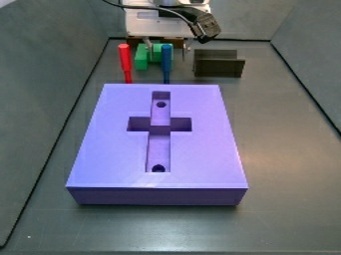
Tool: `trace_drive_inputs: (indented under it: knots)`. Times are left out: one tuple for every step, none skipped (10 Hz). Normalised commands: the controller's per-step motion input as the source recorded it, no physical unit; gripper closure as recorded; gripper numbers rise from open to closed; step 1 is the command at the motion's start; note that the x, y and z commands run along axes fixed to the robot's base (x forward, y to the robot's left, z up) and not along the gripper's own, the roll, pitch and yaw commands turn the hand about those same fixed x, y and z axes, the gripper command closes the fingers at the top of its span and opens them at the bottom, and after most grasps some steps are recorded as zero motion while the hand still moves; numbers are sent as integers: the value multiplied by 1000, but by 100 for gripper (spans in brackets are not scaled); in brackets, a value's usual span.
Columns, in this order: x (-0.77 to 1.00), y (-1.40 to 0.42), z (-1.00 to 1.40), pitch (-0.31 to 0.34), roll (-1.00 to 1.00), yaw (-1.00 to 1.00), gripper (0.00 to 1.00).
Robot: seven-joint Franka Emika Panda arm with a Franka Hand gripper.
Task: Pick up the green object. Move up. Place the green object on the fixture. Regrasp the green object. Move to above the board. Insert the green object.
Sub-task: Pick up the green object.
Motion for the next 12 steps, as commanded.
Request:
trace_drive_inputs:
  knots:
    - [0, 0, -257, 0, -77, 103, 0]
    - [0, 0, -246, -4, -61, 14, 0]
    - [0, 0, -229, 0, -70, 0, 0]
    - [0, 0, -86, 0, -54, 0, 0]
    - [0, 0, 0, -3, -46, 0, 0]
    - [0, 0, 0, 0, 0, 0, 0]
    - [0, 0, 0, 0, 0, 0, 100]
    - [0, 0, 0, 0, 0, 0, 100]
    - [0, 0, 0, 0, 0, 0, 100]
    - [0, 0, 0, 0, 0, 0, 100]
    - [0, 0, 0, 0, 0, 0, 100]
    - [0, 0, 0, 0, 0, 0, 100]
